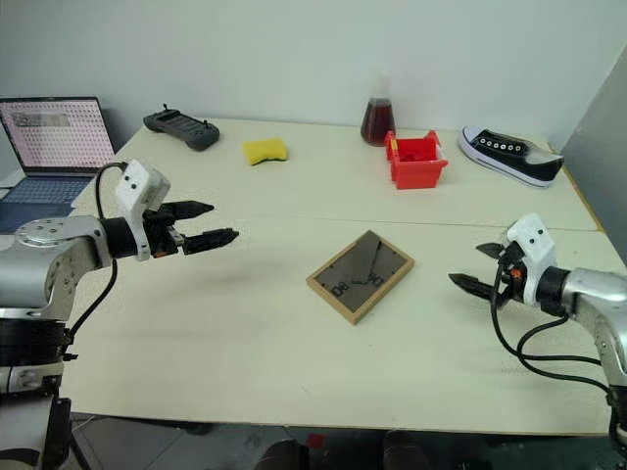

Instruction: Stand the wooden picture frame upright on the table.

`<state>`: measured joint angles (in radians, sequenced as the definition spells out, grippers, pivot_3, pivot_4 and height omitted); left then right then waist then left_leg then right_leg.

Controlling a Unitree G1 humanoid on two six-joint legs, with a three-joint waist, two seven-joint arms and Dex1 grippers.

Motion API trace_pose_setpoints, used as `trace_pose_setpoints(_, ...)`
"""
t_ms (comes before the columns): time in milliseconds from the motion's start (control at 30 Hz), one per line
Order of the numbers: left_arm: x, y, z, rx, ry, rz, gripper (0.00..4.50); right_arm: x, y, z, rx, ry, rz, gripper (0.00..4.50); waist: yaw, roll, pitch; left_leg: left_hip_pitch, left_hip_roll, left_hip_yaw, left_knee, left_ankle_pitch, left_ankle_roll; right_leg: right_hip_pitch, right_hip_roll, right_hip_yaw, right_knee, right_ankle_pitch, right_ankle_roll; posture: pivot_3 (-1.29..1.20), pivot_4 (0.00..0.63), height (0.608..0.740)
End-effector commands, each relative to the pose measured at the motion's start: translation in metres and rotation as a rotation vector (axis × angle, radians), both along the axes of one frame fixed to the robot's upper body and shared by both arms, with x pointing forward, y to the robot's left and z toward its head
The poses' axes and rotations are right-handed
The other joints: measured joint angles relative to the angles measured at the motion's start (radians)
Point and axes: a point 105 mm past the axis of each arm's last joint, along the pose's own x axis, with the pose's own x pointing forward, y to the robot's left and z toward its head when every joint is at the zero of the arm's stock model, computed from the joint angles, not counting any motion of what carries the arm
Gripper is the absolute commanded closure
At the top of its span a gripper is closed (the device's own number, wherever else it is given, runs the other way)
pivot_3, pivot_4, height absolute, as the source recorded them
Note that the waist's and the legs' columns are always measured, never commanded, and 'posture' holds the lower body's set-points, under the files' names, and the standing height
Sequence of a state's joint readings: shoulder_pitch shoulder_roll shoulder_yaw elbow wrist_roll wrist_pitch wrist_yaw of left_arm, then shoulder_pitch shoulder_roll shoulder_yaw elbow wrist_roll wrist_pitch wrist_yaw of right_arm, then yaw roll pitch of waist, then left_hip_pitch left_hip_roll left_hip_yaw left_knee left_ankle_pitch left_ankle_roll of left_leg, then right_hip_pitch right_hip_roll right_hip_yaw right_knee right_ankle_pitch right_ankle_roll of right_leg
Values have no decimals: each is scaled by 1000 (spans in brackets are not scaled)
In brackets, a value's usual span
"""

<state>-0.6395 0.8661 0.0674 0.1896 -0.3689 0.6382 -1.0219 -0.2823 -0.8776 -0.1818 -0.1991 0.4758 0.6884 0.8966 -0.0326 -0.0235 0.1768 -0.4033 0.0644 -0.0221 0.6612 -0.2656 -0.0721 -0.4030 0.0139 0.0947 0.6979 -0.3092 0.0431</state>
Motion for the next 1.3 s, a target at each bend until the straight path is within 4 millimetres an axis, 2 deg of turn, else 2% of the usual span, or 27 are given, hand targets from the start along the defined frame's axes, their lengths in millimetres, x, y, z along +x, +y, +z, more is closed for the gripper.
trace_pose_setpoints(33, 4, -6, 6, 55, -62, -47, 0, -5, 5, 10, 1, -27, 29, 25, 0, 0, 0, 0, 0, 0, 0, 0, 0, 0, 0, 0, 0, 0, 0, 0, 150, 740)
trace_pose_setpoints(167, 9, -13, 5, 23, -85, -43, 0, -3, -1, 5, 8, -39, -38, 25, 1, 0, 0, -1, 0, 0, 1, 0, 0, -1, 0, 0, 1, 0, 0, 0, 150, 740)
trace_pose_setpoints(300, 17, -16, 0, 63, -130, -36, 0, 1, 1, 2, 31, -66, -101, 25, 1, 0, 0, -2, 0, 0, 1, 0, 0, -1, 0, 0, 1, 0, 0, 0, 150, 740)
trace_pose_setpoints(467, 32, -34, -9, 4, -160, -29, 833, 21, -3, -10, 104, -125, -303, 0, 1, 0, 0, -2, 0, 0, 1, 0, 0, -1, 0, 0, 1, 0, 0, 0, 150, 740)
trace_pose_setpoints(500, 35, -38, -12, 8, -165, -27, 1022, 23, -1, -13, 109, -127, -323, 378, 1, 0, 0, -2, 0, 0, 1, 0, 0, -1, 0, 0, 1, 0, 0, 0, 150, 740)
trace_pose_setpoints(533, 38, -45, -16, 7, -169, -28, 1225, 24, 5, -16, 113, -127, -328, 484, 1, 0, 0, -2, 0, 0, 1, 0, 0, -1, 0, 0, 1, 0, 0, 0, 150, 740)
trace_pose_setpoints(667, 51, -78, -25, -15, -182, -52, 2178, 28, 24, -29, 100, -129, -339, 1581, 3, 0, 0, -2, 0, 0, 2, 0, 0, -2, 0, 0, 1, 0, 0, 0, 150, 740)
trace_pose_setpoints(800, 62, -104, -40, -15, -157, -89, 2964, 35, 29, -43, 78, -106, -386, 2488, 3, 0, 0, -2, -1, 0, 2, 0, 0, -2, 0, 0, 1, 0, 0, 0, 150, 740)
trace_pose_setpoints(1000, 72, -132, -54, 13, -124, -147, 4357, 51, 44, -55, 71, -87, -418, 4061, 0, 0, -1, -2, -1, 0, 1, 0, 0, -2, 0, 0, 2, 0, 0, 0, 150, 740)
trace_pose_setpoints(1033, 73, -136, -56, 15, -117, -159, 4465, 54, 48, -57, 72, -85, -413, 4268, -2, 0, -1, -2, -1, 0, 1, 0, 0, -2, 0, 0, 2, 0, 0, 0, 150, 740)
trace_pose_setpoints(1100, 72, -141, -60, 21, -101, -178, 4500, 59, 58, -58, 82, -80, -396, 4475, -2, 0, -1, -2, -1, 0, 1, 0, 0, -2, 0, 0, 2, 0, 0, 0, 150, 740)
trace_pose_setpoints(1300, 61, -149, -80, 72, -35, -250, 4500, 73, 93, -58, 116, -76, -329, 4475, -2, 0, -1, -2, -1, -1, 1, 0, 0, -2, 0, -1, 2, 0, 0, 0, 150, 740)
